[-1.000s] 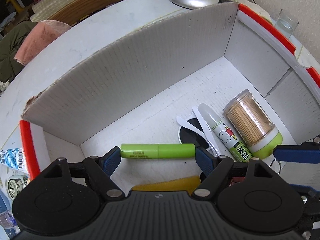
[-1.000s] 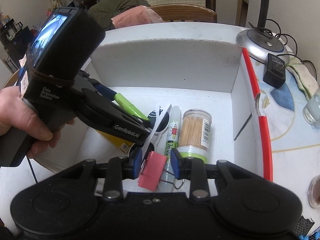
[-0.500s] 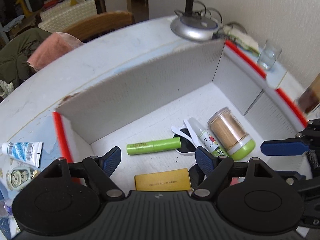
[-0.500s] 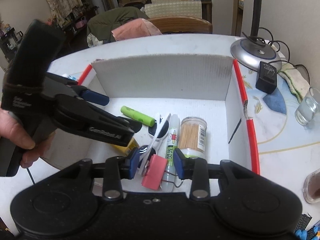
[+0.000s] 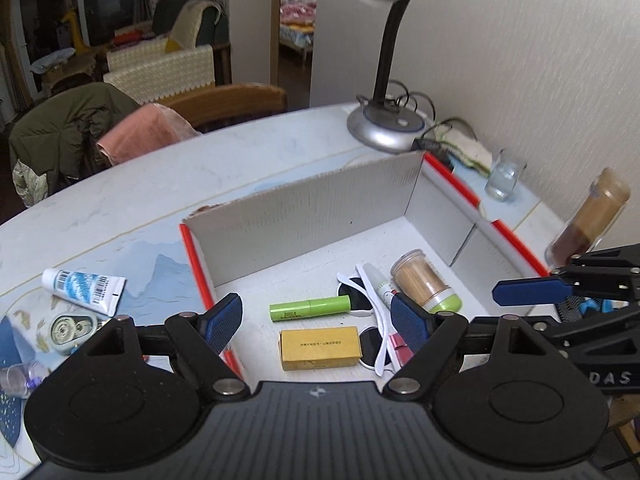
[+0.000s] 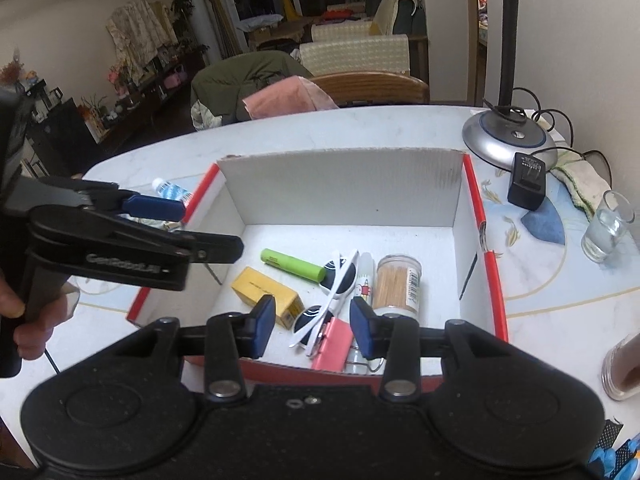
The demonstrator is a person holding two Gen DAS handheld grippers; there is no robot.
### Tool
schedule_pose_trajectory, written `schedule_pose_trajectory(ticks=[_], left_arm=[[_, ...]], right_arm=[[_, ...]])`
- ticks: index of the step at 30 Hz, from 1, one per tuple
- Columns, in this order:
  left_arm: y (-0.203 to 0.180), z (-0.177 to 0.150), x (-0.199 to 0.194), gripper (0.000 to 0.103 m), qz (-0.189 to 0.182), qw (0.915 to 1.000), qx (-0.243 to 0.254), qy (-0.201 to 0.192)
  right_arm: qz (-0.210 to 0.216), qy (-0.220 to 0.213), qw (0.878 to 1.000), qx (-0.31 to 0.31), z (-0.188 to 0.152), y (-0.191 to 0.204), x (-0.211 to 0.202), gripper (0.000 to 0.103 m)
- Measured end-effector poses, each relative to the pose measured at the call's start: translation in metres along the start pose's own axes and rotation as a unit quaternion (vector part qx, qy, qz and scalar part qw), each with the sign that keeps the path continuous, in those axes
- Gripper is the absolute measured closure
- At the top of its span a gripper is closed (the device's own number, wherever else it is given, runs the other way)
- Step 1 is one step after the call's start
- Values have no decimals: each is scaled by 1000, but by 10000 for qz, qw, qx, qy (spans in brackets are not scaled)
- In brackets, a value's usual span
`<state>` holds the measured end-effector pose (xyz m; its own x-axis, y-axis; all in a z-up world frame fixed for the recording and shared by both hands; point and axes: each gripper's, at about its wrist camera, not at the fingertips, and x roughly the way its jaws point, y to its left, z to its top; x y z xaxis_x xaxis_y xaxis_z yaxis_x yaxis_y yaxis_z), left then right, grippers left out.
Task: Organize rigid objects
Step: 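Withdraw both grippers from the box back toward the remaining items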
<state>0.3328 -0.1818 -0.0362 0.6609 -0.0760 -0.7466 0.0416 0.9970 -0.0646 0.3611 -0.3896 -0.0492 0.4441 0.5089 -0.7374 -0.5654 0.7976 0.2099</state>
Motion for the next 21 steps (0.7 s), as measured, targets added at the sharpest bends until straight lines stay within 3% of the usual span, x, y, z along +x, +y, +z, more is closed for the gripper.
schedule_pose_trajectory(ticks=[7, 11, 21], left_arm=[[5, -14, -38, 22, 32, 9993, -41, -367], [16, -23, -57, 21, 27, 9985, -133, -525], [62, -56, -99, 18, 11, 9960, -426, -782]], right_arm=[[60, -208, 9998, -52, -1, 15, -16, 60], [113, -322, 9994, 4, -3, 25, -23, 48], [15, -489, 9988, -22, -8, 70, -28, 38]])
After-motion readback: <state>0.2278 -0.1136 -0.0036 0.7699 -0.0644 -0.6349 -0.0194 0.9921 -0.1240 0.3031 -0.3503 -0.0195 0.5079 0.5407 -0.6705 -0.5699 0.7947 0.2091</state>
